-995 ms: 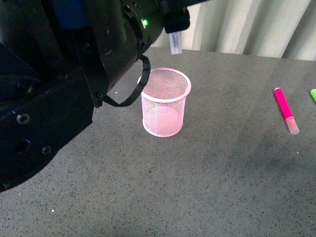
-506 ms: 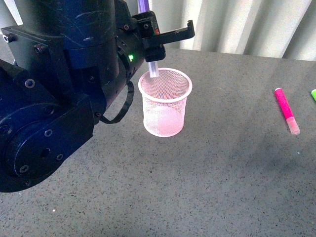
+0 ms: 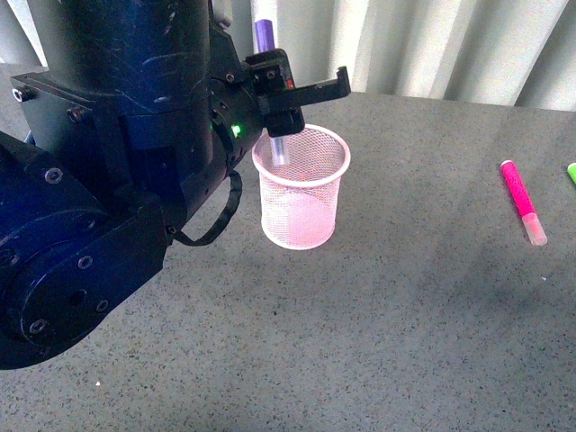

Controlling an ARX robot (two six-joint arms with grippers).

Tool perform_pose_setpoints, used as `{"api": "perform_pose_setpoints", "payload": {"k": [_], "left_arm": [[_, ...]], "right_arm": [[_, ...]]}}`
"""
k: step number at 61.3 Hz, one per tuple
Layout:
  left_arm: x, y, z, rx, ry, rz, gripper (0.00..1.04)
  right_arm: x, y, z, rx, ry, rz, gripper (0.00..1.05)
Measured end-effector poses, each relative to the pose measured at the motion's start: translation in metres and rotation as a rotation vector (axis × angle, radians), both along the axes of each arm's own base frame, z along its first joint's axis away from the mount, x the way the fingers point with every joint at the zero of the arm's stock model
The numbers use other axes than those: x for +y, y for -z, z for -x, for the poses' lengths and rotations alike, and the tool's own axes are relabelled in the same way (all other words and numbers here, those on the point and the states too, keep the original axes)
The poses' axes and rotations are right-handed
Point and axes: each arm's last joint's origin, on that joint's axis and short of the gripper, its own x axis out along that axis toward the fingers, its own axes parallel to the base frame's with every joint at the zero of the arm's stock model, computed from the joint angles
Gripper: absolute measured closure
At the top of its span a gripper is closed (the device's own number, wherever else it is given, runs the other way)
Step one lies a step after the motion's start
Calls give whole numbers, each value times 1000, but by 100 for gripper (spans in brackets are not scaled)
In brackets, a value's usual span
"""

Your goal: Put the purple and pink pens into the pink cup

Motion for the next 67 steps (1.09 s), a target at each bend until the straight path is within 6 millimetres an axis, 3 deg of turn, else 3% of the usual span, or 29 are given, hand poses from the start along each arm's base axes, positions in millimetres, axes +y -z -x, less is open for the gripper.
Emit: {"api": "perform_pose_setpoints", "payload": {"k": [15,26,40,47,56,62,67], "left_arm": [[3,4,8,49,5,8,38],[13,-13,12,54,-10,23,6],[43,-47,30,153,61,-181,7],[78,-70,45,262,86,-377,7],[125,-87,74,355,49,-372,7],[132,-95,77,332,16,-365,7],[130,-88,76,279,-36,-382,12]], "right_arm": [[0,0,0,0,0,0,7],[0,0,0,0,0,0,7],[0,0,0,0,0,0,7],[0,0,0,0,0,0,7],[0,0,0,0,1,0,7],[0,0,0,0,-1,0,7],[0,0,0,0,-3,0,7]]}}
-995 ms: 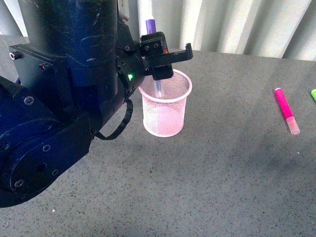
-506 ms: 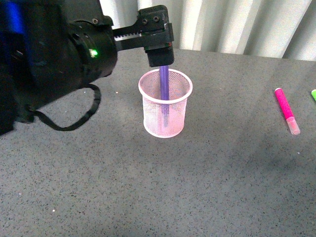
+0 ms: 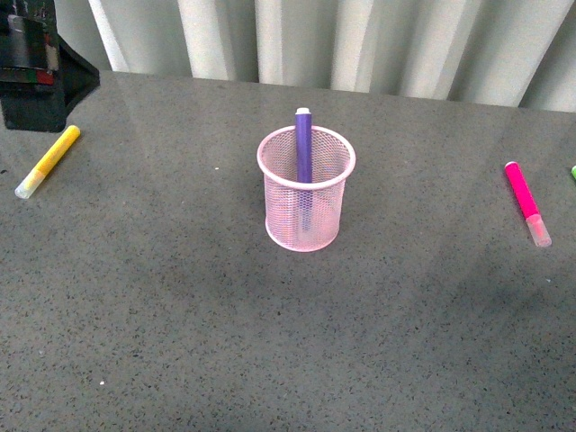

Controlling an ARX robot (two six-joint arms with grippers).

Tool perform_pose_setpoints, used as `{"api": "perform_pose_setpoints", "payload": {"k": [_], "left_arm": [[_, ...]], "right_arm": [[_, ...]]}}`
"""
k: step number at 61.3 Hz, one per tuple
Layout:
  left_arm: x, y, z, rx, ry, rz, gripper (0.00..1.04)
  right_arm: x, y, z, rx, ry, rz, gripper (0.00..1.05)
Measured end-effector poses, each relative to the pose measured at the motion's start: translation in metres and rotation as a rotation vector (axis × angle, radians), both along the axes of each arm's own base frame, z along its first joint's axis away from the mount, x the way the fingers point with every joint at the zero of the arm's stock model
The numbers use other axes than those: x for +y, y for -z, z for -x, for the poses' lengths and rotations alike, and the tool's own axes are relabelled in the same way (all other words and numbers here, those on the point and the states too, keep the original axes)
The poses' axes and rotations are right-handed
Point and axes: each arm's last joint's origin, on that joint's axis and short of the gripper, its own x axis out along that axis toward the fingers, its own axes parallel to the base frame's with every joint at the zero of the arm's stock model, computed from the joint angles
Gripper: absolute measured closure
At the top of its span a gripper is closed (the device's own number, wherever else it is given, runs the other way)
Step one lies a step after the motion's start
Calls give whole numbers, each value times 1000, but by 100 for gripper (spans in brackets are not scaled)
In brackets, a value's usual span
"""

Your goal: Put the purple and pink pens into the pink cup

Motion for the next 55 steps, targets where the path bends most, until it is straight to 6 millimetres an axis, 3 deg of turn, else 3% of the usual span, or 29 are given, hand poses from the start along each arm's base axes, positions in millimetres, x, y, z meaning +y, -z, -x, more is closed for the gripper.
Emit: {"api": "perform_pose_setpoints", "payload": {"k": [7,13,29,41,55], "left_arm": [[8,15,17,-270,-104,9,31],[17,4,35,-437,-127,42,51],[31,12,70,-434,-125,42,100],[44,25,90,-424,-119,41,101],[47,22,106,-438,-132,39,101]], "right_arm": [[0,0,0,0,3,0,7],[0,0,0,0,3,0,7],[0,0,0,0,2,0,7],[0,0,0,0,1,0,7],[0,0,0,0,2,0,7]]}}
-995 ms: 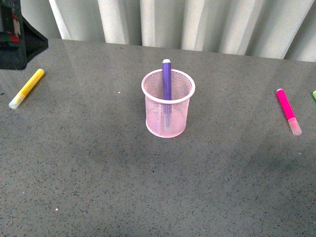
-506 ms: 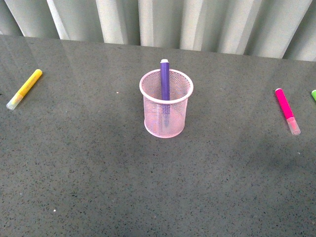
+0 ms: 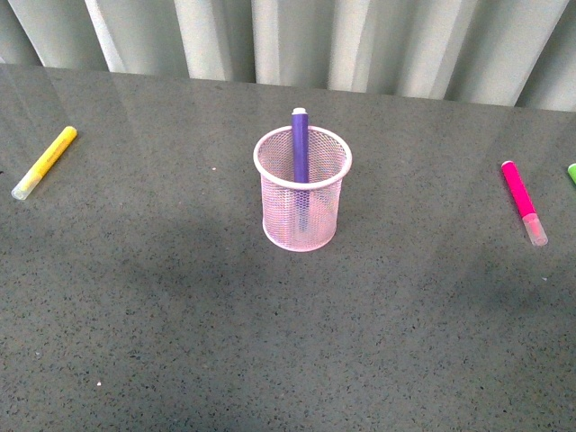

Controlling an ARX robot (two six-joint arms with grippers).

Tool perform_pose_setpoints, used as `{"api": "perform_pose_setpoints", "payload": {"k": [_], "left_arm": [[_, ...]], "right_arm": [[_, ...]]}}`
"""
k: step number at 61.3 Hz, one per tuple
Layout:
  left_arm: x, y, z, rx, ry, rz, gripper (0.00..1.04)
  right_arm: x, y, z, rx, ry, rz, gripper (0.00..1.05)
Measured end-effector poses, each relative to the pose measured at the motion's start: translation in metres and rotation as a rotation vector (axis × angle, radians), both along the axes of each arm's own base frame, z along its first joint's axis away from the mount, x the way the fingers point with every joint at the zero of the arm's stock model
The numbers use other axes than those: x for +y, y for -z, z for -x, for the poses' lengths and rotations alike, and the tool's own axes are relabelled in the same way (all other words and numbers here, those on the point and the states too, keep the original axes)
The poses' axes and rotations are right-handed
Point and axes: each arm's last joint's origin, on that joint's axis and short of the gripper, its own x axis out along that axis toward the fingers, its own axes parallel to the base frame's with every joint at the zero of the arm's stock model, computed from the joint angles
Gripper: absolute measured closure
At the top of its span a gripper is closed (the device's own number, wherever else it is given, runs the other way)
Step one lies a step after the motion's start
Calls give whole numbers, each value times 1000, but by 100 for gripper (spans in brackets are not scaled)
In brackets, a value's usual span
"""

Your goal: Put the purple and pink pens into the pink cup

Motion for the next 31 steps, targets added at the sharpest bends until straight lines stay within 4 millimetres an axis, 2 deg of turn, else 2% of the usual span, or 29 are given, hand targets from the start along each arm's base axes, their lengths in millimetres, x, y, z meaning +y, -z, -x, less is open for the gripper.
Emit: {"api": "perform_pose_setpoints", "payload": {"k": [31], "left_arm": [[0,-5,25,-18,0,0,101]], "right_arm": [[0,0,0,0,0,0,7]]}}
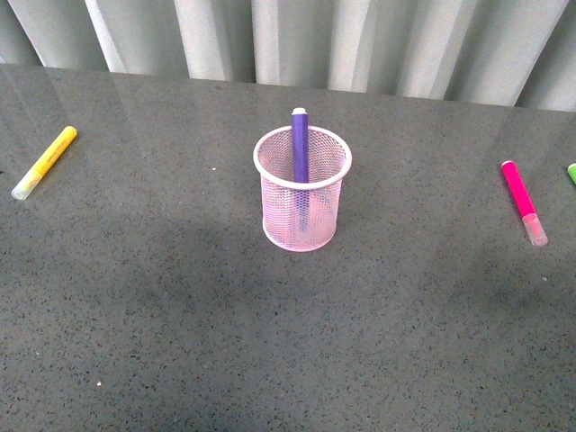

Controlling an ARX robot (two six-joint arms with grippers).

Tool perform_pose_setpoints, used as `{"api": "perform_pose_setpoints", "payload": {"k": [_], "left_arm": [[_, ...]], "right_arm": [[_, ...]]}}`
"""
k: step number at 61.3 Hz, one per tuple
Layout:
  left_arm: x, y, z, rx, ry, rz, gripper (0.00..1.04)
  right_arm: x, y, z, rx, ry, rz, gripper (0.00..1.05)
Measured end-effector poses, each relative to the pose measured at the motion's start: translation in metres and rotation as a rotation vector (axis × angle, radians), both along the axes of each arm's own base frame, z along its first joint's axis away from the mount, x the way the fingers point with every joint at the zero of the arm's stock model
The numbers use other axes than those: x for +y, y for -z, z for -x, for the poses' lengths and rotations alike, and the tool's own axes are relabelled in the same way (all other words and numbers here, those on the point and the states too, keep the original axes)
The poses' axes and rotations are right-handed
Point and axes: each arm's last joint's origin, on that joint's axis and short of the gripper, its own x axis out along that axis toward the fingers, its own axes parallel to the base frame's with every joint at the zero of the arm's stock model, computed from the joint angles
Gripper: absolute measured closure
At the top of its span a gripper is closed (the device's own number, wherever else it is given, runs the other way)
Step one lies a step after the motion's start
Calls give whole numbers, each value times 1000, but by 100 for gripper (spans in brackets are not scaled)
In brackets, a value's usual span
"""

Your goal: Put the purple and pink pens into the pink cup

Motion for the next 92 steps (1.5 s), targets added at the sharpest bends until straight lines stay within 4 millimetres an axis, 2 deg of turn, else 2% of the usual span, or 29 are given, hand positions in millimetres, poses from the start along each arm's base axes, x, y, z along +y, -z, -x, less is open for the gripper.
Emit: {"api": "perform_pose_setpoints", "payload": {"k": [49,56,69,79,86,92], "left_arm": [[0,-1,19,-6,0,0,101],[0,2,29,4,1,0,101],[0,2,30,1,0,0,101],[0,2,30,0,0,0,64],[0,2,30,0,0,0,44],[0,2,30,0,0,0,24]], "right_arm": [[0,0,0,0,0,0,7],[0,0,0,0,0,0,7],[0,0,0,0,0,0,7],[0,0,0,0,0,0,7],[0,0,0,1,1,0,7],[-6,1,-10,238,149,34,7]]}}
